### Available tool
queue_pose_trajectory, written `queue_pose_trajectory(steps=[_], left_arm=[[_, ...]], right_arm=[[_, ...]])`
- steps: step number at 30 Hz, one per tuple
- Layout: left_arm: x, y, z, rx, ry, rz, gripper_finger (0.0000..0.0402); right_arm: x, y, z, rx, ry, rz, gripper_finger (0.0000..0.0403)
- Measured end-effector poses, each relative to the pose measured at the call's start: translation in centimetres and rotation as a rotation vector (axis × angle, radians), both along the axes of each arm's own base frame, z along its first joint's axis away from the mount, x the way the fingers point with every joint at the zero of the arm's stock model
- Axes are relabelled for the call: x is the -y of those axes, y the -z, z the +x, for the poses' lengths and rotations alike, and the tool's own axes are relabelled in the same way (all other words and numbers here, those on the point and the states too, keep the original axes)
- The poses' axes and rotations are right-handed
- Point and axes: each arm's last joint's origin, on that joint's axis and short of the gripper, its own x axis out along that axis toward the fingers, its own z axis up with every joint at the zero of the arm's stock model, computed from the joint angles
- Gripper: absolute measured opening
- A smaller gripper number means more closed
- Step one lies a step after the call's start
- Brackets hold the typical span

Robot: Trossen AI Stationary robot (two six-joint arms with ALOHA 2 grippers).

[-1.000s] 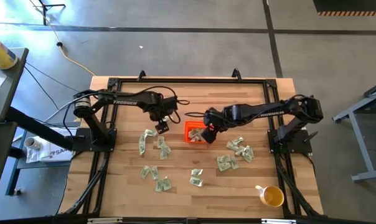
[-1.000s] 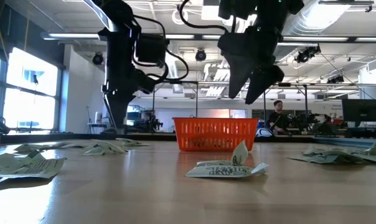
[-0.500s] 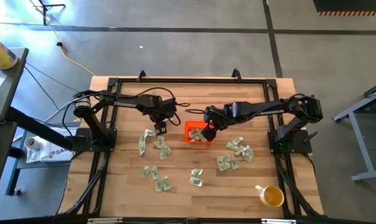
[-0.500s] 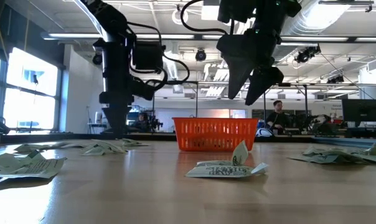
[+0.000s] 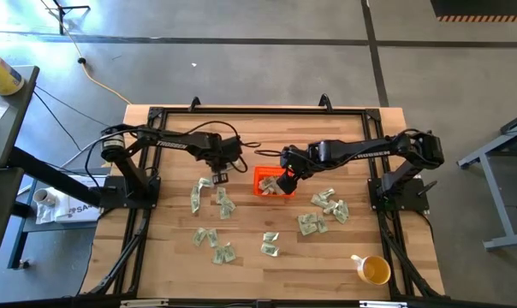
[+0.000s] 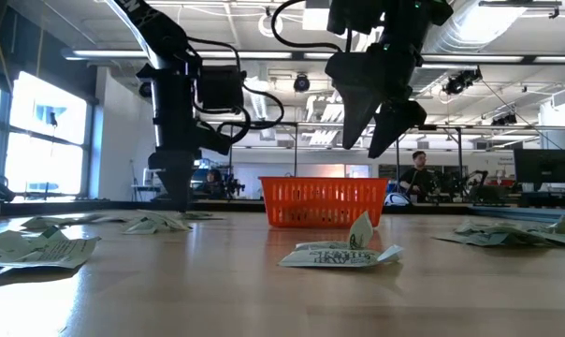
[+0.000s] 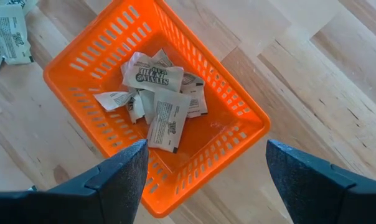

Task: Pick and place Stevia / Truvia into bins
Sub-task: Put the light green stevia packet into the orange basket

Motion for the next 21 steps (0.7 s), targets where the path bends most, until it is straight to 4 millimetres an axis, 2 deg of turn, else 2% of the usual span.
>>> queue_pose_trajectory(steps=[3, 9, 15, 18, 21], left_arm=[[0.0, 0.0, 0.0, 0.002, -0.002, 0.007, 0.0022], [0.0, 0.0, -0.3, -0.040, -0.007, 0.024, 0.0046], [0.5, 0.2, -1.0, -0.088, -0.007, -0.091, 0.0028], [0.8, 0.2, -1.1, -0.091, -0.061, -0.120, 0.0054], [0.8, 0.2, -1.2, -0.098, -0.090, -0.101, 0.0116]], right_arm=[[0.0, 0.0, 0.0, 0.000, 0.000, 0.000, 0.0311], [0.0, 0.0, 0.0, -0.001, -0.004, -0.002, 0.0311], [0.0, 0.0, 0.0, -0.002, -0.012, -0.005, 0.0311], [0.1, 0.0, 0.0, -0.004, -0.020, -0.009, 0.0311], [0.4, 0.0, 0.0, -0.004, -0.015, -0.005, 0.0311]])
